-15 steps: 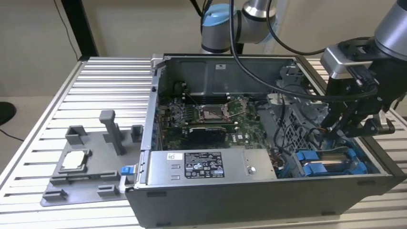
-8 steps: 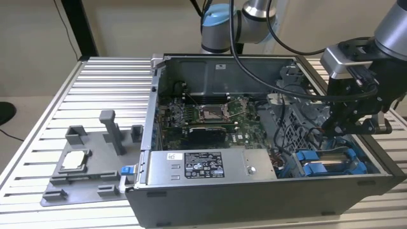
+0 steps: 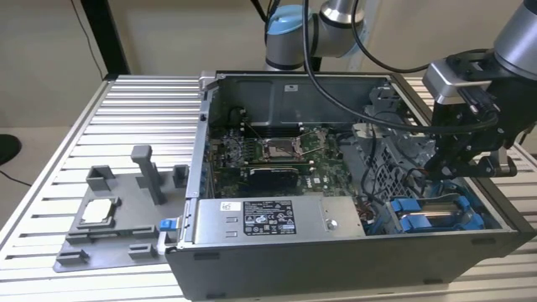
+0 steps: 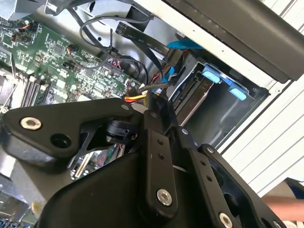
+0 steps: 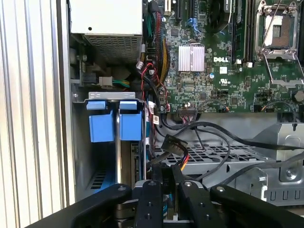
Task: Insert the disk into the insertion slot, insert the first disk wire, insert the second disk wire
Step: 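Insert the first disk wire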
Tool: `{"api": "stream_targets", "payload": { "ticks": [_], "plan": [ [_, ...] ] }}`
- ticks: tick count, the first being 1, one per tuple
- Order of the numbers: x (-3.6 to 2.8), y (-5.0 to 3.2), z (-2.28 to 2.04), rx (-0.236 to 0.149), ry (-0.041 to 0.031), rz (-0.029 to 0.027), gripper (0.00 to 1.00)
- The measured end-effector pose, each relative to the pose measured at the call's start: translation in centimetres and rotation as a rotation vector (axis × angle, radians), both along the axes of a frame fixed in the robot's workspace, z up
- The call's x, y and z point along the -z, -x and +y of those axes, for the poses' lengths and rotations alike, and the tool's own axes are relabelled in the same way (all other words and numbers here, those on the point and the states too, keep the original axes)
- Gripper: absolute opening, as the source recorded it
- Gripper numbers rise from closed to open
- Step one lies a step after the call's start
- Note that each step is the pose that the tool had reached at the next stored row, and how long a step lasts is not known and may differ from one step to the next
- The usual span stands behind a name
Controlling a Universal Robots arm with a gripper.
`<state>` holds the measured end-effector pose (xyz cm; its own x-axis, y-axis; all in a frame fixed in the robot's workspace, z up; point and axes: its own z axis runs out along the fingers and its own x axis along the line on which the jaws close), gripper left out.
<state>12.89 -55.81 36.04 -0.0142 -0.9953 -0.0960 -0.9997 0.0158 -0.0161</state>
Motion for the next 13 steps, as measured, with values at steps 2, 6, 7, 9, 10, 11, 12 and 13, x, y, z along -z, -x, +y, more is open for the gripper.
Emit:
{"api": "stream_targets", "payload": {
  "ticks": [2, 6, 7, 9, 10, 11, 12, 13],
  "plan": [
    [0.0, 0.0, 0.0, 0.0, 0.0001, 0.0, 0.0],
    [0.06, -0.02, -0.2, 0.001, 0.0, 0.0026, 0.0],
    [0.06, -0.06, -0.32, 0.001, 0.0003, 0.0055, 0.0],
    [0.1, -0.13, -0.63, 0.001, 0.0004, 0.0104, 0.0],
    [0.12, -0.2, -0.81, 0.001, 0.0004, 0.0122, 0.0],
    [0.15, -0.31, -1.0, 0.001, 0.0004, 0.0133, 0.0],
    [0.19, -0.39, -1.08, 0.001, 0.0006, 0.0134, 0.0],
    [0.23, -0.47, -1.13, 0.001, 0.0007, 0.0135, 0.0]
  ]
}}
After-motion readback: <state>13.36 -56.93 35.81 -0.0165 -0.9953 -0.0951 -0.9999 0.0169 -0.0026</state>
